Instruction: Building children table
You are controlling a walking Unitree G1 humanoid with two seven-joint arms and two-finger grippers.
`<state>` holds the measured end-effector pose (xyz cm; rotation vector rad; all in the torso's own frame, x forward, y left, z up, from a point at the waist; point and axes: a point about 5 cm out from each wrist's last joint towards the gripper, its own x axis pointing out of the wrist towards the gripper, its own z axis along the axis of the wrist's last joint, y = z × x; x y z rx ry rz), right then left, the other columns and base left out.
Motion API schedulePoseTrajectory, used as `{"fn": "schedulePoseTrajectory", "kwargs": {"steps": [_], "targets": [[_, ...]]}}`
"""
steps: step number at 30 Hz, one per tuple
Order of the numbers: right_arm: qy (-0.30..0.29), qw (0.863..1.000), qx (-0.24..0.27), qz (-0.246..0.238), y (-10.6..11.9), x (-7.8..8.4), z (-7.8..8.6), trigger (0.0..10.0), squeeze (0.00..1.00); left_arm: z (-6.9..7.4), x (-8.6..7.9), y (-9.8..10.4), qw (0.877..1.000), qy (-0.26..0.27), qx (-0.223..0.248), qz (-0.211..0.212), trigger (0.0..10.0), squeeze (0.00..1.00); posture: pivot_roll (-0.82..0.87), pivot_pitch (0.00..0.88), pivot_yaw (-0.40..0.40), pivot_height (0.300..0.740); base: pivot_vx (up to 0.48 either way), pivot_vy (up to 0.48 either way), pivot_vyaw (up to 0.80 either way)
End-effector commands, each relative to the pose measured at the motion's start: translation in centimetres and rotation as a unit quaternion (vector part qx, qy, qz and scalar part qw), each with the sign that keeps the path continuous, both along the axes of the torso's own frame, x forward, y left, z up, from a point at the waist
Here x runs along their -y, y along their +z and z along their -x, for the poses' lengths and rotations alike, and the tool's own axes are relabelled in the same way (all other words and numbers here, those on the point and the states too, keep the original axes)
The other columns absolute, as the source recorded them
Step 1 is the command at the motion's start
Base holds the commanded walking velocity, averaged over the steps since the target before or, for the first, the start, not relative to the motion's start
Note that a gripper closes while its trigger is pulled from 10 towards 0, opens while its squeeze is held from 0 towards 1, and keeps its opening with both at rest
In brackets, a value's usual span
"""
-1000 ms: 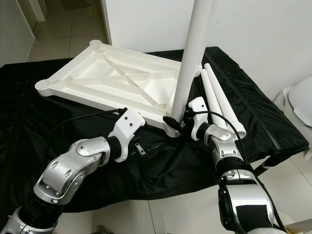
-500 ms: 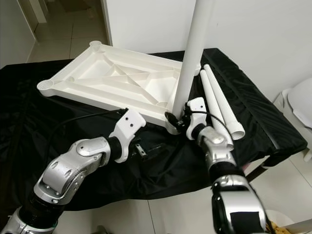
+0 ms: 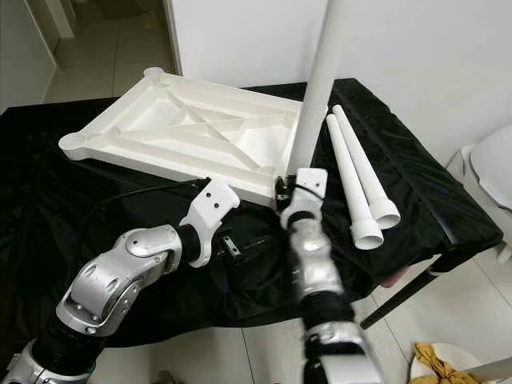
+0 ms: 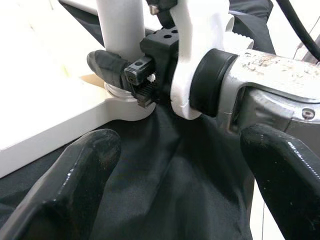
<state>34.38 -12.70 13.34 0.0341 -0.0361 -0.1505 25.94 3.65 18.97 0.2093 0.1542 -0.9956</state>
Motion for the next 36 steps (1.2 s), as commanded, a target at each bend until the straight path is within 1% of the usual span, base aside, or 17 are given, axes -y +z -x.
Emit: {"fn": "schedulePoseTrajectory", "kwargs": {"steps": [1,5,12,13,16,17,21,22,23,24,26,28,29,31,32,35,36], "targets": [[-0.050,0.997,-0.054,0.001,-2.3,1.1,0.8,0.0,0.00,0.0,0.3,0.1,1.000,-0.008,-0.001,0.000,10.0,0.00,-0.09,0.062,0.018,0.740,0.000,0.000,0.00],[-0.058,0.997,-0.046,-0.005,-1.9,0.1,1.0,0.0,0.00,0.1,0.3,0.0,1.000,-0.009,-0.002,-0.001,10.0,0.00,-0.09,0.058,0.015,0.740,0.000,0.000,0.00],[-0.054,0.997,-0.054,-0.002,-1.8,-0.1,1.2,0.0,0.00,0.1,0.3,0.0,1.000,-0.008,-0.002,-0.001,10.0,0.00,-0.09,0.054,0.010,0.740,0.000,0.000,0.00],[-0.048,0.997,-0.056,-0.002,-1.8,0.0,1.3,10.0,0.00,0.1,0.3,0.0,1.000,-0.007,-0.001,-0.001,10.0,0.00,-0.08,0.049,0.003,0.740,0.000,0.000,0.00],[-0.044,0.997,-0.057,-0.002,-1.8,0.1,1.3,10.0,0.00,0.1,0.3,0.0,1.000,-0.006,0.000,-0.001,10.0,0.00,-0.08,0.049,0.003,0.740,0.000,0.000,0.00],[-0.045,0.997,-0.055,-0.004,-1.7,0.2,1.3,10.0,1.00,0.1,0.3,0.0,1.000,-0.005,0.000,-0.001,10.0,0.00,-0.08,0.046,0.001,0.740,0.000,0.000,0.00],[-0.029,0.999,-0.035,0.003,-1.1,0.7,1.2,10.0,1.00,0.1,0.3,0.0,1.000,-0.005,0.000,0.000,10.0,0.00,-0.08,0.041,-0.003,0.740,0.000,0.000,0.00],[-0.014,1.000,-0.027,0.007,-0.9,0.9,1.0,10.0,1.00,0.1,0.3,0.0,1.000,-0.004,0.000,0.000,10.0,0.00,-0.08,0.039,-0.006,0.740,0.000,0.000,0.00],[0.014,1.000,-0.024,-0.005,-0.6,0.8,0.8,10.0,1.00,0.1,0.3,0.0,1.000,-0.003,0.001,0.000,10.0,0.00,-0.08,0.039,-0.008,0.740,0.000,0.000,0.00],[0.014,1.000,-0.024,-0.005,-0.6,0.8,0.8,10.0,1.00,0.1,0.3,0.0,1.000,-0.003,0.001,0.000,10.0,0.00,-0.08,0.039,-0.008,0.740,0.000,0.000,0.00],[0.067,0.997,-0.009,-0.025,0.0,0.7,0.5,10.0,1.00,0.0,0.3,0.0,1.000,-0.001,0.001,0.000,10.0,0.00,-0.08,0.039,-0.009,0.740,0.000,0.000,0.00],[0.067,0.997,-0.009,-0.025,0.0,0.7,0.5,10.0,1.00,0.0,0.3,0.0,1.000,-0.001,0.001,0.000,10.0,0.00,-0.08,0.039,-0.009,0.740,0.000,0.000,0.00],[0.097,0.995,-0.003,-0.031,0.3,0.7,0.4,10.0,1.00,0.0,0.3,0.0,1.000,0.000,0.001,0.000,10.0,0.00,-0.08,0.038,-0.009,0.740,0.000,0.000,0.00],[0.151,0.988,0.005,-0.014,0.9,1.4,0.0,10.0,1.00,0.0,0.2,-0.1,1.000,0.002,0.000,-0.001,10.0,0.00,-0.08,0.038,-0.008,0.740,0.000,0.000,0.00],[0.151,0.988,0.005,-0.014,0.9,1.4,0.0,10.0,1.00,0.0,0.2,-0.1,1.000,0.002,0.000,-0.001,10.0,0.00,-0.08,0.038,-0.008,0.740,0.000,0.000,0.00],[0.209,0.978,0.006,0.022,1.3,2.5,-0.6,10.0,1.00,-0.1,0.2,-0.1,1.000,0.004,0.000,-0.003,10.0,0.00,-0.07,0.036,-0.008,0.740,0.000,0.000,0.00],[0.233,0.972,0.004,0.036,1.3,2.8,-0.7,10.0,0.10,-0.1,0.2,-0.1,1.000,0.004,0.000,-0.003,10.0,0.00,-0.07,0.033,-0.006,0.740,0.000,0.000,0.00]]}}
